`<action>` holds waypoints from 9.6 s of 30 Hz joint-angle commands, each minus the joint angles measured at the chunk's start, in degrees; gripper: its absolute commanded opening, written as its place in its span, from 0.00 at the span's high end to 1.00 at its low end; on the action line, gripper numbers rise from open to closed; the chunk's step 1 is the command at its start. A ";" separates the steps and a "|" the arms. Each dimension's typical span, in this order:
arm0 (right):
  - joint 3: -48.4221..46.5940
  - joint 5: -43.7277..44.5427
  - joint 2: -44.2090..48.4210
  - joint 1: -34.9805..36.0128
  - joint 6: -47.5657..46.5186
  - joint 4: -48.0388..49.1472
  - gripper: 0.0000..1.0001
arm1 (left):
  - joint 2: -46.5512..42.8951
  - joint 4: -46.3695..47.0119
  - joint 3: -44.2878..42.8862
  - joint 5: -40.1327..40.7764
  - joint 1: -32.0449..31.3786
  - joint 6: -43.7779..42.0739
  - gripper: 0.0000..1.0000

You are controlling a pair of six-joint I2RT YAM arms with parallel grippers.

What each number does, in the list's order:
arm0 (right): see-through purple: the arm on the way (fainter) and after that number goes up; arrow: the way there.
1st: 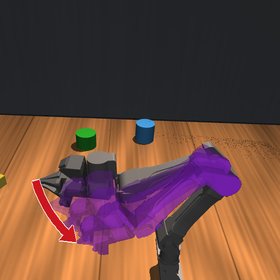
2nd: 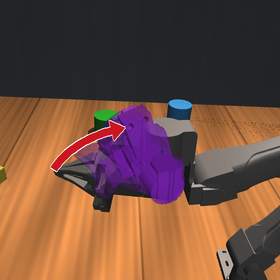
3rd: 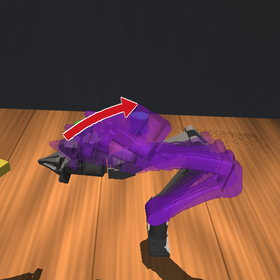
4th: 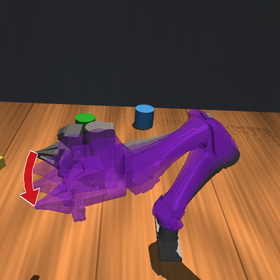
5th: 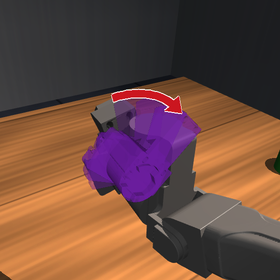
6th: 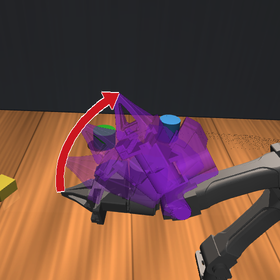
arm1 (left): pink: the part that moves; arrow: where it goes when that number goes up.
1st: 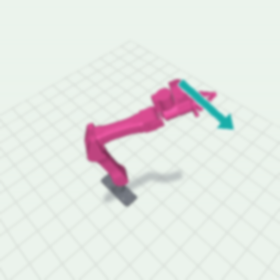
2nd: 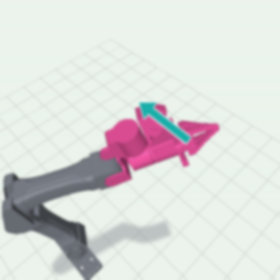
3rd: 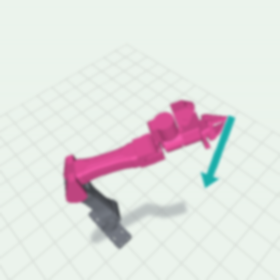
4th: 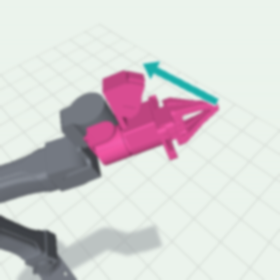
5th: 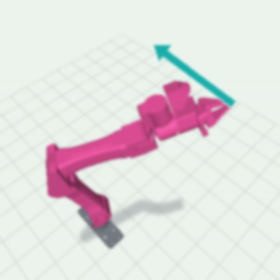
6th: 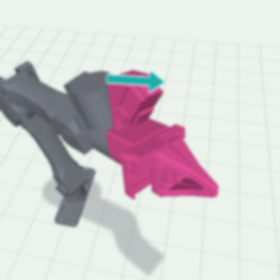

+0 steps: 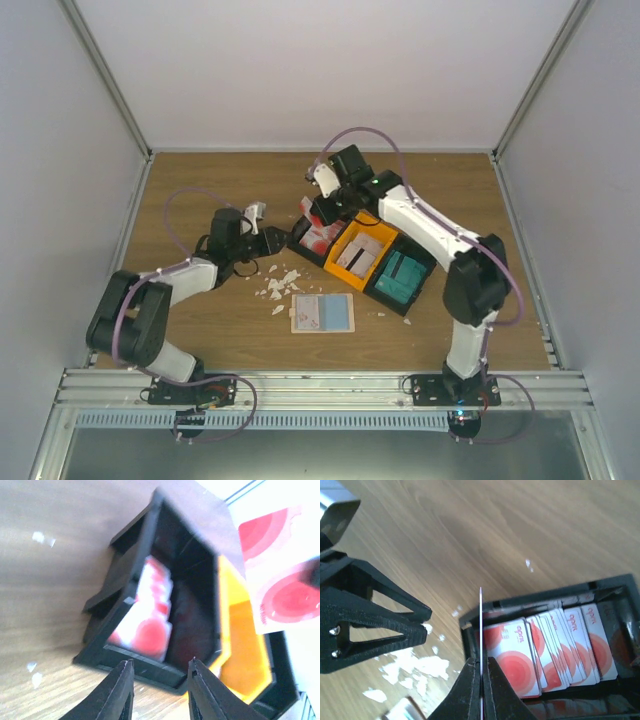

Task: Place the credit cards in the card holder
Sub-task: Pick up the credit card from the storage box, then insert the credit card into the card holder.

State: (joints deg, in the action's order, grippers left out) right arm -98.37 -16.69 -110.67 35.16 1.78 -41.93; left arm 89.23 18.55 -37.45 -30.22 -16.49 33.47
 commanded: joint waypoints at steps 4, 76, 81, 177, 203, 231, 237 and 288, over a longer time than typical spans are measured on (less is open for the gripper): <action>13.19 -6.83 14.76 -1.51 13.54 12.09 0.99 | -16.26 0.50 2.61 1.91 -0.79 0.81 0.60; 64.12 0.18 53.31 4.27 48.31 35.33 0.51 | -29.41 9.54 18.56 -6.68 -17.73 11.20 1.00; 62.68 13.70 48.26 11.30 45.86 25.17 0.51 | -31.06 7.06 24.74 -5.46 -17.70 9.62 1.00; 59.88 16.47 22.52 18.80 45.11 14.46 0.70 | -2.05 17.12 23.20 -4.01 -20.95 25.39 1.00; 60.75 14.15 21.27 18.88 44.88 18.10 0.75 | 7.28 21.01 18.36 -8.52 -22.09 23.78 0.97; 61.81 14.93 24.62 18.90 46.35 19.08 0.75 | -4.22 2.54 15.00 -1.59 -26.49 14.79 0.55; 62.00 15.01 24.99 18.83 46.37 19.26 0.75 | -7.12 -0.48 15.83 0.20 -26.49 14.75 0.52; 69.07 20.59 48.33 16.94 47.27 25.53 0.35 | -24.69 -23.10 7.11 16.47 -32.11 6.24 0.41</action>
State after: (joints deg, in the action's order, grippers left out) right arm -31.31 6.50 -62.08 52.71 49.45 -21.91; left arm 64.62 -6.48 -32.12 -11.18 -48.60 39.11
